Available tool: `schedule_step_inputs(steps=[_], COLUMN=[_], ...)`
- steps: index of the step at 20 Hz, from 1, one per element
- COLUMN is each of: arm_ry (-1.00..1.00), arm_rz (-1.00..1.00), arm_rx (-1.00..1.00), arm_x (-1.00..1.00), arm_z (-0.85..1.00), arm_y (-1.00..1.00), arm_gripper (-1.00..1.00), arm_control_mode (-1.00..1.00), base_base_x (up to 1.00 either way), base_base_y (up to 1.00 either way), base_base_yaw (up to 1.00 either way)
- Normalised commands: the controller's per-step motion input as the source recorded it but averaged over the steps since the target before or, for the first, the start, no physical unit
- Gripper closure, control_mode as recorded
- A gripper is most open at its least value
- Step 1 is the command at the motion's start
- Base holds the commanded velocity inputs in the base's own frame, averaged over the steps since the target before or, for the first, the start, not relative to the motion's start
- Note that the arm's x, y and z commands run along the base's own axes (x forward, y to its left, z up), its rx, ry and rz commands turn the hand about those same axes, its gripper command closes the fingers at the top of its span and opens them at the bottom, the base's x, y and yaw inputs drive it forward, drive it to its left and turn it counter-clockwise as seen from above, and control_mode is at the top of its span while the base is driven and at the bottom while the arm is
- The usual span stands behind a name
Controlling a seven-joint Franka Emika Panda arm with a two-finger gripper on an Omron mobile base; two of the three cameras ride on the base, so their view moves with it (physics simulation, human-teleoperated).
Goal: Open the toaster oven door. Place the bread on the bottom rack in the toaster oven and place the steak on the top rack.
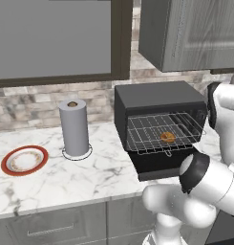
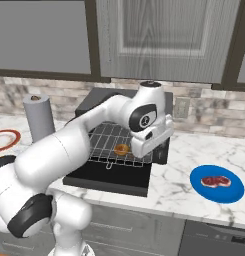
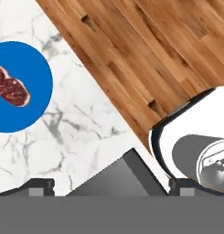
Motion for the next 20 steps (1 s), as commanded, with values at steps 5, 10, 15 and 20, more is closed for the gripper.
schedule_step_inputs(steps=[5,10,15,20], arm_ry=[0.11,0.05,0.07,0.02], arm_rz=[0.68,0.67,0.55,0.07], arm_rx=[-0.28,-0.12,-0.12,-0.03], arm_x=[-0.19,-0.06,-0.06,0.00], arm_z=[-0.03,-0.04,0.00,0.00], arm_y=[-0.63,-0.68,-0.43,-0.04], arm_gripper=[-1.00,-1.00,-1.00,-1.00], arm_control_mode=[-1.00,-1.00,-1.00,-1.00], base_base_x=[0.00,0.00,0.00,0.00], base_base_y=[0.00,0.00,0.00,0.00], base_base_yaw=[0.00,0.00,0.00,0.00])
